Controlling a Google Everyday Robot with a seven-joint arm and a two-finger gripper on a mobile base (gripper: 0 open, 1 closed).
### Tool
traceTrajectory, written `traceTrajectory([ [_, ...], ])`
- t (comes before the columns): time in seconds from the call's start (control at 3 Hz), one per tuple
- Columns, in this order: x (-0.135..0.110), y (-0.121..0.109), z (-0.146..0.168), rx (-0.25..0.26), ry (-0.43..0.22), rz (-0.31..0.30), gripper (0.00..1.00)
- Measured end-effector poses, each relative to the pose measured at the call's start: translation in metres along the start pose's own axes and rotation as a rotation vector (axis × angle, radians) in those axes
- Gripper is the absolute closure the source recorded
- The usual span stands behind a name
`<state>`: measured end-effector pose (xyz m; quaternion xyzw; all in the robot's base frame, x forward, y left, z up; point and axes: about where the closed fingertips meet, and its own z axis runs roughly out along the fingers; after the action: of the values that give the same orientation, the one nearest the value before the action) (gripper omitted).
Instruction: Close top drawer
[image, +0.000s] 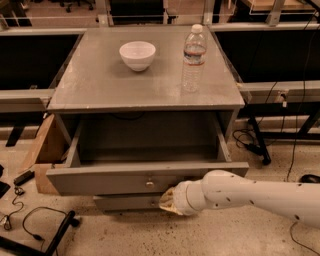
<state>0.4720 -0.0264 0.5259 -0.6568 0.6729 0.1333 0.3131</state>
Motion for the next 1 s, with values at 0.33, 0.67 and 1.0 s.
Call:
traceTrajectory([
  [0.33,0.000,0.000,0.000,0.000,0.000,0.000,1.00],
  [0.67,-0.007,-0.021,0.000,0.014,-0.008,-0.018,1.00],
  [1.0,-0.007,-0.021,0.000,0.014,-0.008,-0.018,1.00],
])
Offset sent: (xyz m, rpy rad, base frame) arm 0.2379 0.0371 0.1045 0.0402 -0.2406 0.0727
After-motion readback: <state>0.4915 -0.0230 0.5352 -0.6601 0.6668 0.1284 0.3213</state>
